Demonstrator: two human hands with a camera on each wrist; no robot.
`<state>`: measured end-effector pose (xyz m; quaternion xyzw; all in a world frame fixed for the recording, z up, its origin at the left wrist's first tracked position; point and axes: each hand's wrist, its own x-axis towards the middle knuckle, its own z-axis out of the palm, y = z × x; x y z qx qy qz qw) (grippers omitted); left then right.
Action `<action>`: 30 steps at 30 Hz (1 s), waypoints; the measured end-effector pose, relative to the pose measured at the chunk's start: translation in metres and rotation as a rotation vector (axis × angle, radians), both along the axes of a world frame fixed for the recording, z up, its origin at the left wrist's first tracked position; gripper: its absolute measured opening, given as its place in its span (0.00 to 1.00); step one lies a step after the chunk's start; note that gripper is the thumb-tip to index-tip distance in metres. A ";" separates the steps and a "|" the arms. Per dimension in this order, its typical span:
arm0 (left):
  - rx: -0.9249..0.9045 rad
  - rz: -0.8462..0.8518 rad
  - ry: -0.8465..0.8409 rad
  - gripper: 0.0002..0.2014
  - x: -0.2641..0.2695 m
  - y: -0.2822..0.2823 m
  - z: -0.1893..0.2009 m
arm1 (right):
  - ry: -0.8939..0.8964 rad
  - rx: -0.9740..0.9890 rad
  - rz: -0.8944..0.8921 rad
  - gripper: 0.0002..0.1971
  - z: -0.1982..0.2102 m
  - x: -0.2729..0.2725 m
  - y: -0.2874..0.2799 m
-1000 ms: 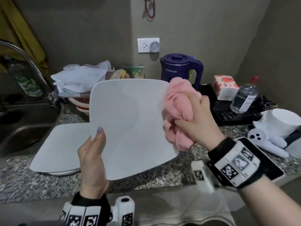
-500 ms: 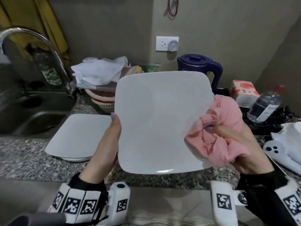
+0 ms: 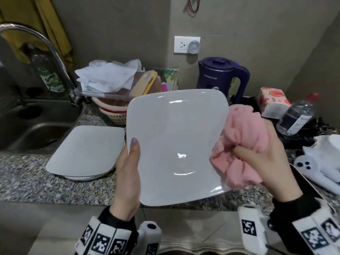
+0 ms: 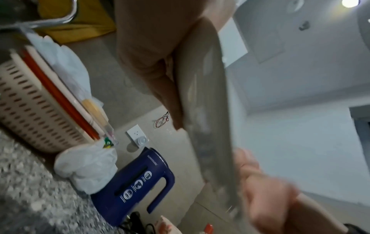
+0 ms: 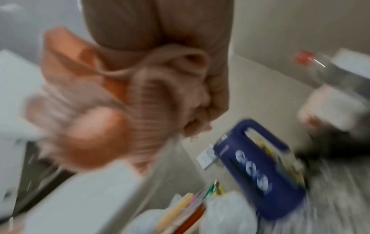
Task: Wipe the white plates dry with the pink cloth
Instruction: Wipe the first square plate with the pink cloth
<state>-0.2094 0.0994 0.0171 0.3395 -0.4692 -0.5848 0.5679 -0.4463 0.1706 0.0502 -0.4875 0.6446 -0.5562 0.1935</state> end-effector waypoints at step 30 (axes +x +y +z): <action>-0.037 0.083 0.002 0.16 0.005 -0.006 -0.021 | 0.814 0.169 0.307 0.29 0.013 0.044 -0.036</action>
